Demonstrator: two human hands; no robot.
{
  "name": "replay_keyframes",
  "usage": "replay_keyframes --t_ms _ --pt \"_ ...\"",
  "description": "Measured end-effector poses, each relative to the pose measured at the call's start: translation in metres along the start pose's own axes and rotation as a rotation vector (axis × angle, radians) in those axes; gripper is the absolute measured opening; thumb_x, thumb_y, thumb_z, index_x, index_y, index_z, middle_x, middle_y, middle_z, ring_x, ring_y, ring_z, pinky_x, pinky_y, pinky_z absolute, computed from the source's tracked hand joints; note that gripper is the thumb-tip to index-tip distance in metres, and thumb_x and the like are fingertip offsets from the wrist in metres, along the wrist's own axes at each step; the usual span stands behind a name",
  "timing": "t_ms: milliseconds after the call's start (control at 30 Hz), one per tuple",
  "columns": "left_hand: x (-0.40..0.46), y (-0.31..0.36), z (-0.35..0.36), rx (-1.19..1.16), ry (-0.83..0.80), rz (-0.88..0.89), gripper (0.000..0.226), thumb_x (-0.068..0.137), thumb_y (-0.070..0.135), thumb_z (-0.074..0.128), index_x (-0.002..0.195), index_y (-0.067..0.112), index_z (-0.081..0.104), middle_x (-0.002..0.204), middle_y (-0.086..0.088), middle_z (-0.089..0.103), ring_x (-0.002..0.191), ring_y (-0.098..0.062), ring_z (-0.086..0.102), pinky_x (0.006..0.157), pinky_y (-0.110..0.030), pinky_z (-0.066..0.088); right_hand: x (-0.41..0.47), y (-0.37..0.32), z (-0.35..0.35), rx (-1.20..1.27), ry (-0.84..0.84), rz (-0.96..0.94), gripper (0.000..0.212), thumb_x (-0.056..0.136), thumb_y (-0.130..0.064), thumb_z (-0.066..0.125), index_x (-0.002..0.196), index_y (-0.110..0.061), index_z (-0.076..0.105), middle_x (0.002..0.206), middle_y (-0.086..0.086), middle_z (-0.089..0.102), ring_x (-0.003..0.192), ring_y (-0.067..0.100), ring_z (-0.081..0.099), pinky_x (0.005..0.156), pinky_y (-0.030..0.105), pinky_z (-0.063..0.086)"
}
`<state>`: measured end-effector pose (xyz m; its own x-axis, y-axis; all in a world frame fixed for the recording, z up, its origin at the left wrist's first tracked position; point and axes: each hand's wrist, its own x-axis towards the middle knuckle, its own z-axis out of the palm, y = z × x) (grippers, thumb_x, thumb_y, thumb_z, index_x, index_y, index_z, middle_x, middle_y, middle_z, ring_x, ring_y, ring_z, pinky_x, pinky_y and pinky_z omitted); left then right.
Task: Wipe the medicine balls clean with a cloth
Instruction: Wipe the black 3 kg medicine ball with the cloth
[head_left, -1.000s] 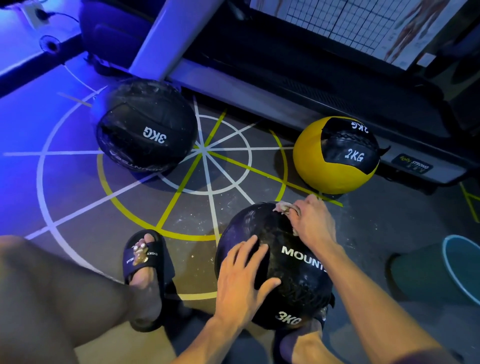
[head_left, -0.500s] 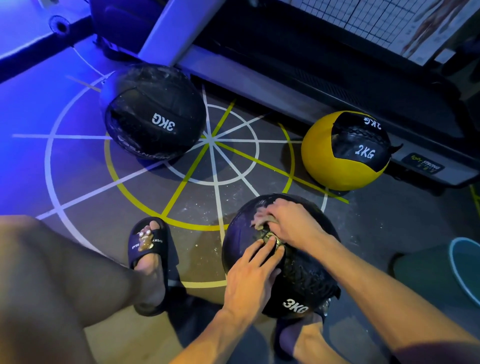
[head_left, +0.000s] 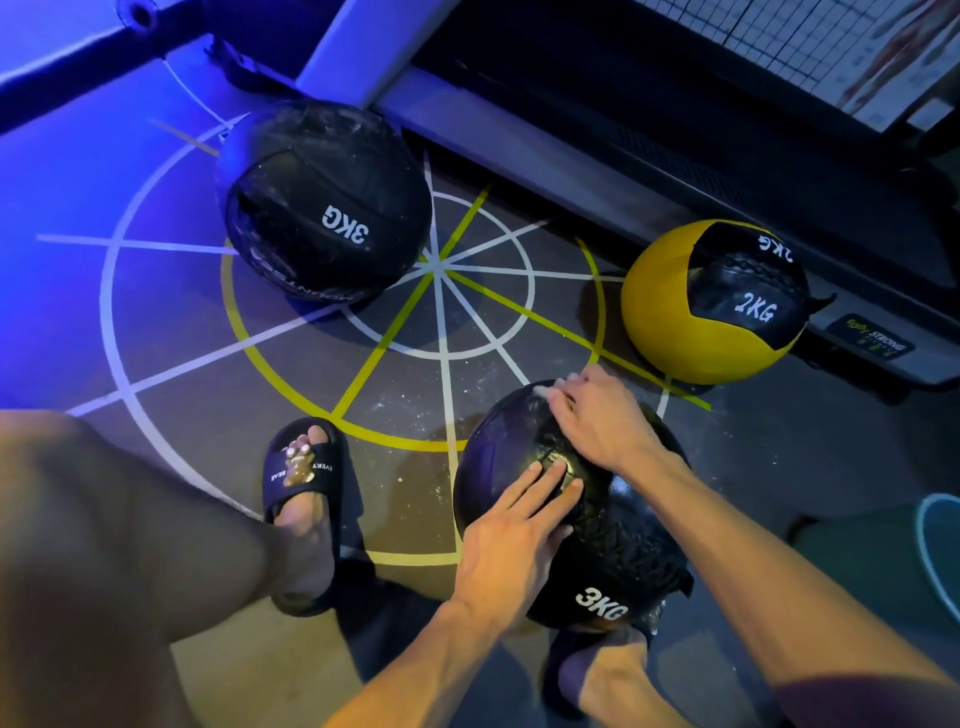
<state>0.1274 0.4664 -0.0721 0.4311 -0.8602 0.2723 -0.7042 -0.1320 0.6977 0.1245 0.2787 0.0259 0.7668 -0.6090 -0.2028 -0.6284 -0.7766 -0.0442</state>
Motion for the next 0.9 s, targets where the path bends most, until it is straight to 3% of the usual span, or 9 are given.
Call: replay_keyframes --t_ms 133,233,333,400,500,533,700,800,900 --pt "0.005 -0.001 0.006 -0.024 -0.007 0.006 0.042 0.103 0.036 0.048 0.145 0.035 0.052 0.159 0.016 0.043 0.148 -0.008 0.037 0.113 -0.026 0.044 0.006 0.023 -0.01 0.073 -0.029 0.059 0.032 0.102 -0.029 0.05 0.127 -0.026 0.07 0.109 0.007 0.05 0.104 0.029 0.057 0.097 0.039 0.048" --pt "0.008 0.003 0.018 0.021 -0.022 0.038 0.046 0.098 0.023 0.064 0.143 0.028 0.055 0.156 0.012 0.047 0.15 -0.014 0.037 0.111 -0.034 0.047 0.014 0.033 -0.012 0.088 -0.001 0.168 0.028 0.099 -0.021 0.057 0.12 -0.022 0.075 0.117 0.014 0.058 0.108 0.033 0.062 0.092 0.034 0.048" --pt "0.007 0.008 0.015 0.081 -0.014 0.06 0.062 0.084 0.012 0.081 0.141 0.023 0.06 0.151 0.011 0.053 0.146 -0.018 0.043 0.108 -0.032 0.05 0.023 0.017 -0.011 0.107 0.012 0.169 0.021 0.097 -0.018 0.062 0.111 -0.015 0.078 0.116 0.011 0.066 0.105 0.029 0.065 0.087 0.033 0.048" --pt "0.008 0.007 0.01 0.067 0.012 0.068 0.06 0.085 0.011 0.081 0.14 0.022 0.061 0.149 0.011 0.056 0.145 -0.019 0.045 0.108 -0.031 0.049 0.024 -0.004 -0.007 0.145 -0.065 0.02 0.016 0.096 -0.024 0.065 0.105 -0.019 0.078 0.109 0.005 0.063 0.101 0.022 0.062 0.087 0.033 0.048" --pt "0.009 0.006 0.011 0.022 0.019 0.059 0.04 0.102 0.022 0.06 0.142 0.026 0.059 0.147 0.012 0.058 0.144 -0.016 0.045 0.11 -0.032 0.047 0.015 -0.037 0.002 0.065 -0.357 -0.31 0.019 0.096 -0.028 0.065 0.112 -0.028 0.076 0.105 -0.008 0.055 0.1 0.012 0.055 0.091 0.03 0.048" --pt "0.008 0.005 0.013 0.003 0.024 0.051 0.038 0.104 0.024 0.053 0.142 0.026 0.06 0.147 0.012 0.058 0.145 -0.016 0.044 0.111 -0.032 0.046 0.016 -0.037 0.0 0.032 -0.383 -0.354 0.019 0.096 -0.028 0.065 0.113 -0.029 0.075 0.104 -0.009 0.053 0.099 0.011 0.055 0.091 0.032 0.048" --pt "0.009 0.001 0.013 -0.053 0.009 0.039 0.041 0.105 0.028 0.051 0.146 0.025 0.055 0.156 0.014 0.047 0.153 -0.013 0.029 0.116 -0.03 0.041 0.04 0.012 -0.012 0.02 -0.082 -0.103 0.016 0.097 -0.025 0.065 0.109 -0.025 0.076 0.103 0.0 0.06 0.102 0.021 0.058 0.09 0.037 0.047" --pt "0.009 0.004 0.005 -0.052 -0.024 -0.002 0.049 0.102 0.052 0.05 0.143 0.026 0.058 0.158 0.016 0.045 0.154 -0.011 0.025 0.118 -0.028 0.038 0.029 0.021 0.0 0.153 -0.053 -0.131 0.018 0.093 -0.02 0.069 0.109 -0.022 0.078 0.1 0.005 0.062 0.096 0.024 0.061 0.087 0.037 0.047" --pt "0.016 0.004 0.002 0.007 -0.022 0.036 0.051 0.098 0.054 0.052 0.139 0.026 0.061 0.156 0.016 0.047 0.153 -0.012 0.03 0.115 -0.029 0.042 0.018 0.037 0.007 0.26 0.026 -0.044 0.02 0.092 -0.028 0.07 0.111 -0.028 0.077 0.101 0.001 0.064 0.095 0.023 0.063 0.086 0.041 0.051"
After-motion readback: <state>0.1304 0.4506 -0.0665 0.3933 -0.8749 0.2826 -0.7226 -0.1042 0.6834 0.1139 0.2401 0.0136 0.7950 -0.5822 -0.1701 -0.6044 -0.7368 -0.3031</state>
